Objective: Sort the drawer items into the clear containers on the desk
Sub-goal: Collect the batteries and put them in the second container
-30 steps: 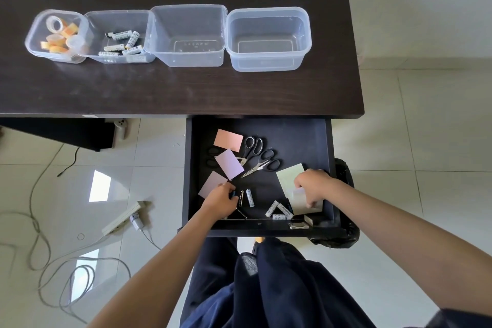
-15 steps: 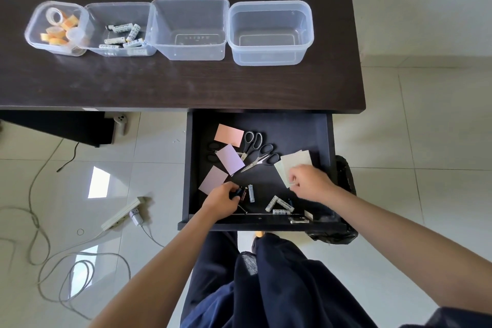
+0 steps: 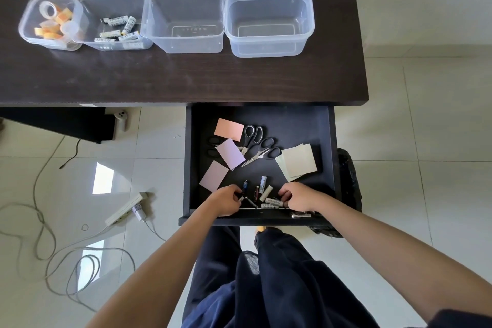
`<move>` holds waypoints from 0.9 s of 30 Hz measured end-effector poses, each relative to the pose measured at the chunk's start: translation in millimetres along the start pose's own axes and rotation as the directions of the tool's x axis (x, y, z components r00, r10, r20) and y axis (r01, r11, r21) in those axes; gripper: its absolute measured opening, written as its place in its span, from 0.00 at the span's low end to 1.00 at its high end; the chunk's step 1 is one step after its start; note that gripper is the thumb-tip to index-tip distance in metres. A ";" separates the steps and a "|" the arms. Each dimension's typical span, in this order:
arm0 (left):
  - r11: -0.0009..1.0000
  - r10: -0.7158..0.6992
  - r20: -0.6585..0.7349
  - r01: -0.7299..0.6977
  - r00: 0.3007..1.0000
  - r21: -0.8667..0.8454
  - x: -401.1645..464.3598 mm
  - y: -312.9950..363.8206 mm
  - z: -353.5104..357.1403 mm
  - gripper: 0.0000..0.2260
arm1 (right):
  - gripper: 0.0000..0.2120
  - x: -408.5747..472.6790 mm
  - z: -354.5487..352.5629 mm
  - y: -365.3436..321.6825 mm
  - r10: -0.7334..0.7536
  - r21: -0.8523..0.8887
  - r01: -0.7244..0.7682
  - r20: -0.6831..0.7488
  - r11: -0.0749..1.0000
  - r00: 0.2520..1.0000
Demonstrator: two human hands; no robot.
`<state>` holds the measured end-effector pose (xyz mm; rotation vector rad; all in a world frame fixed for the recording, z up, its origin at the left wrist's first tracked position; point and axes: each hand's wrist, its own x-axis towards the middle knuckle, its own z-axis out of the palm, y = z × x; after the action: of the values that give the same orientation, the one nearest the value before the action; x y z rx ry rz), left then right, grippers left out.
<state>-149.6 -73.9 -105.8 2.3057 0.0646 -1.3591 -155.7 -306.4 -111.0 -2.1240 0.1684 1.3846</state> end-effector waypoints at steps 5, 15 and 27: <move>0.995 0.066 0.064 -0.060 0.996 -0.081 2.1 4.4 1.9 0.22 | 0.23 3.9 4.7 -7.3 -0.055 0.017 0.054 0.061 0.998 0.997; 0.969 0.032 -0.137 -0.065 0.990 -0.237 8.5 4.1 10.1 0.17 | 0.08 6.1 4.2 -11.0 -0.274 -0.012 0.286 -0.323 0.958 0.906; 0.944 0.135 -0.073 -0.106 0.988 0.312 17.8 26.3 9.2 0.38 | 0.22 15.8 0.9 -31.3 -0.417 -0.657 0.273 -0.069 0.703 0.906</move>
<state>-141.0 -104.4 -114.9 2.5800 -0.2740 -1.2726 -136.6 -277.1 -112.2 -2.6664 -0.6997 1.0612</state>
